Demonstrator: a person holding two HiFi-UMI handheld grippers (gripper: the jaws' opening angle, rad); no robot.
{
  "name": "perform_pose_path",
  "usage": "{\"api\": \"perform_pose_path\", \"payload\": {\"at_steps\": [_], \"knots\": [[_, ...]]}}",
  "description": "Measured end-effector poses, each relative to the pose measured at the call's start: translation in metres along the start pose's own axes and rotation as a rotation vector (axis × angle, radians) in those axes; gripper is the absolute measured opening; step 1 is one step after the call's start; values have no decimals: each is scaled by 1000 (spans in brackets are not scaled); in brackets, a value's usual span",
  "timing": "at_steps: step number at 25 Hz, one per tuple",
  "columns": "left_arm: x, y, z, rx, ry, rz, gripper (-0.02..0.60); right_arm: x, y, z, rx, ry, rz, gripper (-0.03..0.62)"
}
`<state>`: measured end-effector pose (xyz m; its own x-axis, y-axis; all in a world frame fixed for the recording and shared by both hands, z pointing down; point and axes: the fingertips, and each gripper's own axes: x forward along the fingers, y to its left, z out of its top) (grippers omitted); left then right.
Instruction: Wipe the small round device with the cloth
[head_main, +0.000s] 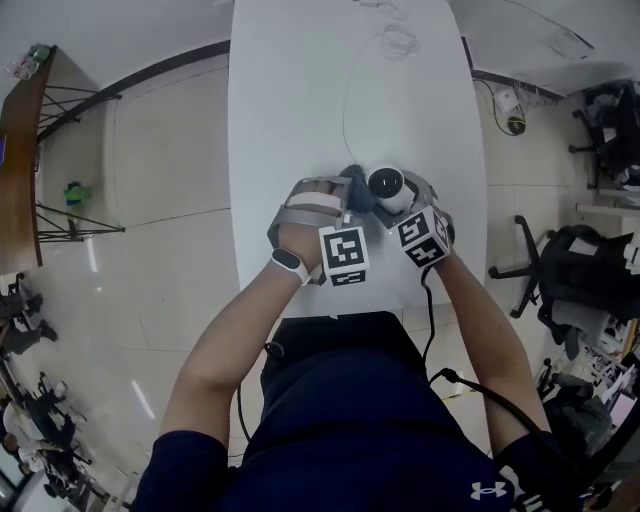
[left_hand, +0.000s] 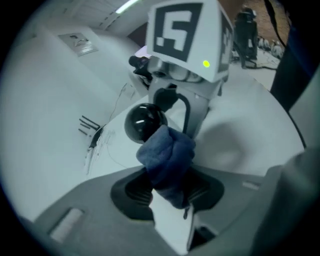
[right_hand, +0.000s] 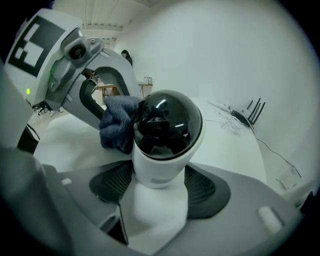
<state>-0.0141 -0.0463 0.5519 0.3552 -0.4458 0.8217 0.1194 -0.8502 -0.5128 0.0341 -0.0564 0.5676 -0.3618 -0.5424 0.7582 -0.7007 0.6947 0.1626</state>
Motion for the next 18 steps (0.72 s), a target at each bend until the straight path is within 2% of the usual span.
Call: {"api": "perform_pose_path", "payload": {"at_steps": [2, 4, 7, 10, 12, 14, 16, 18], "knots": [[10, -9, 1, 103, 37, -14, 147, 1, -1, -2, -4, 11, 3, 337], [18, -13, 1, 173, 67, -26, 147, 2, -3, -3, -15, 21, 6, 337], [23, -14, 1, 201, 85, -45, 144, 1, -4, -4, -31, 29, 14, 339], [11, -7, -1, 140, 79, -20, 147, 1, -5, -7, -31, 44, 23, 339], [-12, 5, 2, 34, 43, 33, 149, 1, -7, -8, -34, 56, 25, 339], [-37, 19, 19, -70, -28, 105, 149, 0, -8, -9, -36, 66, 24, 339], [-51, 32, 38, -91, -82, 207, 150, 0, -9, -10, -33, 74, 22, 339], [-50, 42, 50, -55, -86, 319, 152, 1, -11, -11, -28, 76, 15, 339]]}}
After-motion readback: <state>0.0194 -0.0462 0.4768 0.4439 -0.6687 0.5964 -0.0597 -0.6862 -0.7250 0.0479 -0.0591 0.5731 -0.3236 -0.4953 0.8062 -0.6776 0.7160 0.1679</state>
